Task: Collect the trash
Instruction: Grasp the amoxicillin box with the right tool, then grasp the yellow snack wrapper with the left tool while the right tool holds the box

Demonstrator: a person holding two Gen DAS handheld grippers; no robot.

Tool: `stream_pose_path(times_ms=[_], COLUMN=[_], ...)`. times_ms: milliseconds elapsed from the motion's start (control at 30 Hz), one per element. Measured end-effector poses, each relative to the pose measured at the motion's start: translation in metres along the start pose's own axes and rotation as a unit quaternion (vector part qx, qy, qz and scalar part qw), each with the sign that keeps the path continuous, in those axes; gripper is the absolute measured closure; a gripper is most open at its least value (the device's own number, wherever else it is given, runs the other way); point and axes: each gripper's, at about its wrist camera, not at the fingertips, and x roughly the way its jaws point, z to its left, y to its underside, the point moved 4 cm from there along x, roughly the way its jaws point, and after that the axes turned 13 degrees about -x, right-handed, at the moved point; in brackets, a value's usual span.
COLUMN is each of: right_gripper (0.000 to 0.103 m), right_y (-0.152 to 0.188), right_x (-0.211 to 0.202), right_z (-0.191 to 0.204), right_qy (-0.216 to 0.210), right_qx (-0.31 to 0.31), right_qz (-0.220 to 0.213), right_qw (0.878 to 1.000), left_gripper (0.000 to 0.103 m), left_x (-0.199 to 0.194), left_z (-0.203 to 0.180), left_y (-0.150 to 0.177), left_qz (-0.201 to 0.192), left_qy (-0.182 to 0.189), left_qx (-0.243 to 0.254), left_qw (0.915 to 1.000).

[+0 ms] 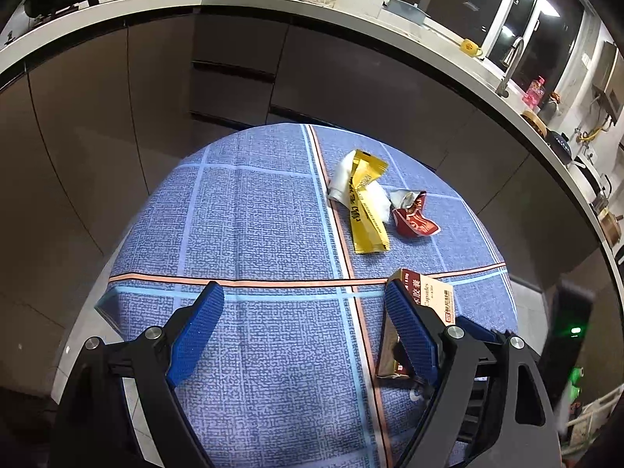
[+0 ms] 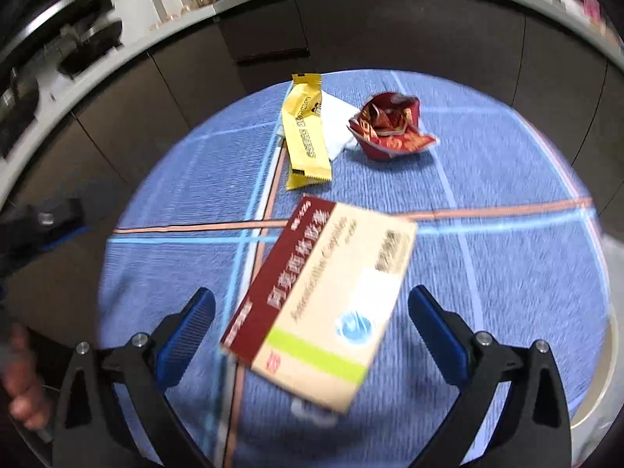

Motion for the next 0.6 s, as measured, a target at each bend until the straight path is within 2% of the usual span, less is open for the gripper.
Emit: stream_pose_path(times_ms=[100, 200, 333, 400, 500, 600], right_gripper=[0.007, 0.016, 0.017, 0.017, 0.017, 0.016], right_y=[0.0, 0.006, 0.021, 0.028, 0.04, 0.048], right_x=[0.005, 0.0, -0.011, -0.017, -0.027, -0.034], right_z=[0.002, -0.008, -0.033, -0.045, -0.065, -0.082], right_qy=[0.017, 0.011, 0.01, 0.011, 0.014, 0.011], right_qx=[-0.022, -0.031, -0.038, -0.04, -0.04, -0.017], right_qz=[0.007, 0.008, 0.01, 0.012, 0.015, 0.018], right_qw=[1.0, 0.999, 0.999, 0.999, 0.999, 1.0], left_gripper=[0.022, 0.022, 0.024, 0.03, 0.031, 0.031], left_x=[0.002, 0.007, 0.022, 0.037, 0.06, 0.089], left_z=[0.0, -0.005, -0.021, -0.033, -0.048, -0.062], left_y=[-0.003, -0.004, -0.006, -0.006, -0.008, -0.017], left_qz=[0.001, 0.005, 0.019, 0.038, 0.059, 0.063], left_qy=[0.004, 0.013, 0.029, 0.048, 0.064, 0.056], left_qx=[0.002, 0.005, 0.019, 0.024, 0.022, 0.024], left_qw=[1.0, 0.9999, 0.9992, 0.9979, 0.996, 0.9962])
